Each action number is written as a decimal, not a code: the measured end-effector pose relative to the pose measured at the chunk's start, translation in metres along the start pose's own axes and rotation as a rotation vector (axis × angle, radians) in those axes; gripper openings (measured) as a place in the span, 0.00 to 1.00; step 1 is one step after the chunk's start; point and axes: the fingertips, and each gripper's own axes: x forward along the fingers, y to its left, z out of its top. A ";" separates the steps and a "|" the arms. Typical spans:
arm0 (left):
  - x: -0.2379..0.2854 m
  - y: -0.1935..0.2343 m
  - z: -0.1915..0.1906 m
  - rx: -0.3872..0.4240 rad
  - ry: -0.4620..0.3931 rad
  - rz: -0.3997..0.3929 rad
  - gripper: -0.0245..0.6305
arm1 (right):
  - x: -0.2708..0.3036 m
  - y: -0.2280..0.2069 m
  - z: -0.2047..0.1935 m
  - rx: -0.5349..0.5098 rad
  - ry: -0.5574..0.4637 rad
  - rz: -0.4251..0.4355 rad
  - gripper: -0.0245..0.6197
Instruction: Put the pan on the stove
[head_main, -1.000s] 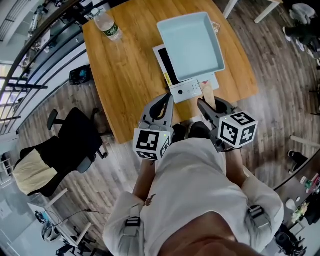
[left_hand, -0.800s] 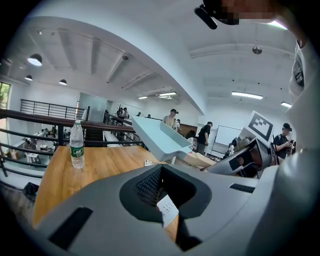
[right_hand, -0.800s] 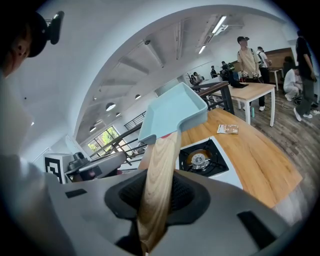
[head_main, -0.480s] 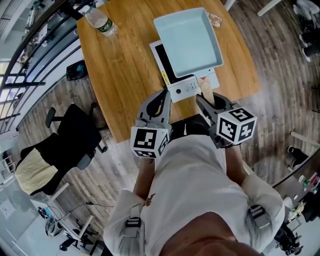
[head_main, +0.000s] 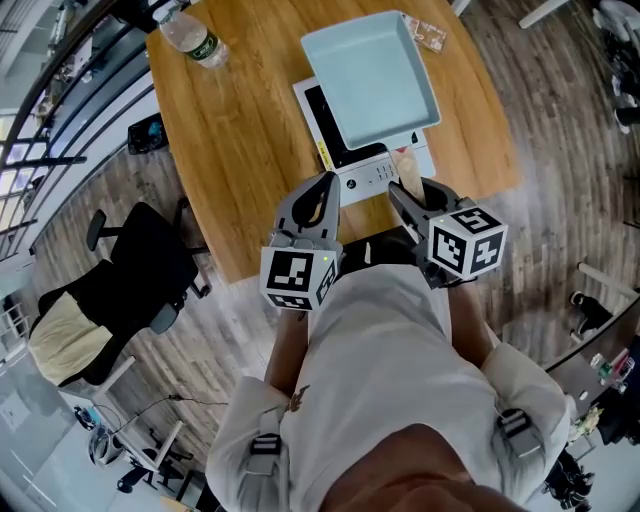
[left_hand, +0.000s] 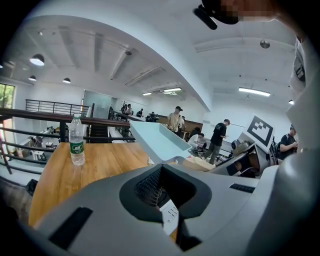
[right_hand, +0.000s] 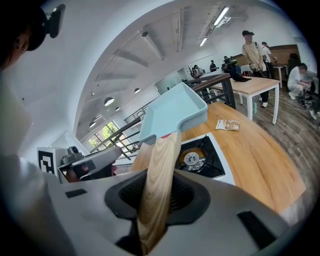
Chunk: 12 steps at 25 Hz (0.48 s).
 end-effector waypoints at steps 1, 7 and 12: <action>0.002 0.000 -0.001 -0.001 0.003 0.001 0.07 | 0.002 -0.002 0.000 0.000 0.004 0.000 0.20; 0.011 0.001 -0.004 -0.002 0.016 0.005 0.07 | 0.013 -0.011 -0.002 0.002 0.026 0.005 0.20; 0.018 0.001 -0.007 0.008 0.029 0.004 0.07 | 0.019 -0.016 -0.007 0.006 0.043 0.004 0.20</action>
